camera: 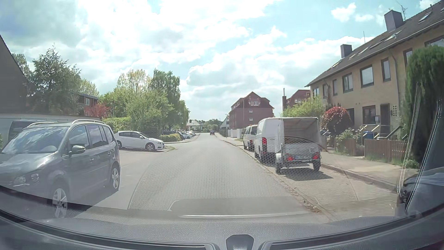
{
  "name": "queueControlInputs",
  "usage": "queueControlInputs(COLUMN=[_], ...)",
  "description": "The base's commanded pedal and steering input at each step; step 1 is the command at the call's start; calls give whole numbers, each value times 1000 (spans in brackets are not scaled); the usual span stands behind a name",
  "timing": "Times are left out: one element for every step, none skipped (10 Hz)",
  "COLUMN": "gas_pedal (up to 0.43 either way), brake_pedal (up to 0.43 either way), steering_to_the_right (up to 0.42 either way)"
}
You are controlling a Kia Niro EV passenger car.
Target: Follow the waypoints while adhering to traffic rules and regulations
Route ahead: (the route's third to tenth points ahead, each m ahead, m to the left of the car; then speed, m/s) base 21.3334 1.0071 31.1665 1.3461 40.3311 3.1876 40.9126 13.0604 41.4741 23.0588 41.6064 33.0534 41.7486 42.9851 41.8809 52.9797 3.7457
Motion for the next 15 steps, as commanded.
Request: queueControlInputs(gas_pedal=[0,0,0,0,0,0,0,0,0,0,0,8,8,8,8], brake_pedal=[0,0,0,0,0,0,0,0,0,0,0,0,0,0,0], steering_to_the_right=[-14,-14,-14,-14,-14,-13,-10,-2,6,10,10,10,9,8,9])
